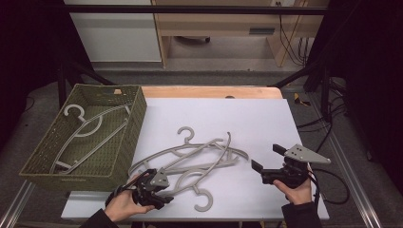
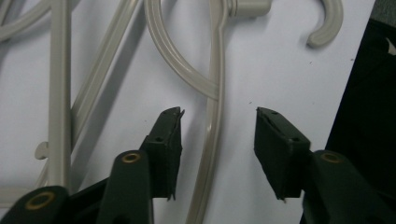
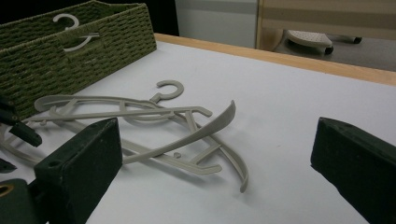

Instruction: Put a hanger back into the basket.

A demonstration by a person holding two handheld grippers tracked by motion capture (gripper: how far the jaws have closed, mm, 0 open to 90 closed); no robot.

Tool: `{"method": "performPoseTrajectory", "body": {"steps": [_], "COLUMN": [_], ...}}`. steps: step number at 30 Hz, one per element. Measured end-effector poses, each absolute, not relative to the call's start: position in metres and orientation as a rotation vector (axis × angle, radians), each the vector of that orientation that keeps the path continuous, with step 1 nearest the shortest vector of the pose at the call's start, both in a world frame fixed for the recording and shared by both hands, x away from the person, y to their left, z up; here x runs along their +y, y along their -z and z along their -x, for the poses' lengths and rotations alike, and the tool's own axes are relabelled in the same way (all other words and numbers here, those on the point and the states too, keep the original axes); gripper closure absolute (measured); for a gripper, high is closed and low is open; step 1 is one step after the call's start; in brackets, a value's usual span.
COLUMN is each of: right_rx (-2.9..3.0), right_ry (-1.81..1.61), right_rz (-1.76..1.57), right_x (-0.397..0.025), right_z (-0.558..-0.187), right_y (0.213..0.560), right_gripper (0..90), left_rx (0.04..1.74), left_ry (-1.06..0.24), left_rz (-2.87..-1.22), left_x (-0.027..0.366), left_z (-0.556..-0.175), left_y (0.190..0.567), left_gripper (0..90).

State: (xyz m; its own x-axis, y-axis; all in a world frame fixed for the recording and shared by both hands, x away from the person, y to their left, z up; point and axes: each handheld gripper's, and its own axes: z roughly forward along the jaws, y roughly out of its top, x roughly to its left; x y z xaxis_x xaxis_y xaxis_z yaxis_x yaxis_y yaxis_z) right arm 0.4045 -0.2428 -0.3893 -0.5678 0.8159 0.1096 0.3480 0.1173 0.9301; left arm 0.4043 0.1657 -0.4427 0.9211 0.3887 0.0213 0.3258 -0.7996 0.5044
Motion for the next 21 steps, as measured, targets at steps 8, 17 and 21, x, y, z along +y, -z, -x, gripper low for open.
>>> {"method": "performPoseTrajectory", "body": {"steps": [8,17,21], "right_rx": [1.975,1.976,1.974], "right_ry": [-1.447,-1.449,-1.45], "right_rz": [-1.125,-1.123,-1.124], "right_x": [-0.2423,-0.2418,-0.2416], "right_z": [-0.4045,-0.4045,-0.4046], "right_y": [0.3895,0.3892,0.3891], "right_gripper": [2.2,2.2,2.2], "left_rx": [0.49,0.523,0.54], "left_ry": [-0.17,-0.163,-0.16], "left_rz": [-2.641,-2.672,-2.692], "left_x": [0.1595,0.1598,0.1571], "left_z": [-0.4085,-0.411,-0.4115], "left_y": [0.4486,0.4513,0.4509], "left_gripper": [65.1,73.9,74.1]}}
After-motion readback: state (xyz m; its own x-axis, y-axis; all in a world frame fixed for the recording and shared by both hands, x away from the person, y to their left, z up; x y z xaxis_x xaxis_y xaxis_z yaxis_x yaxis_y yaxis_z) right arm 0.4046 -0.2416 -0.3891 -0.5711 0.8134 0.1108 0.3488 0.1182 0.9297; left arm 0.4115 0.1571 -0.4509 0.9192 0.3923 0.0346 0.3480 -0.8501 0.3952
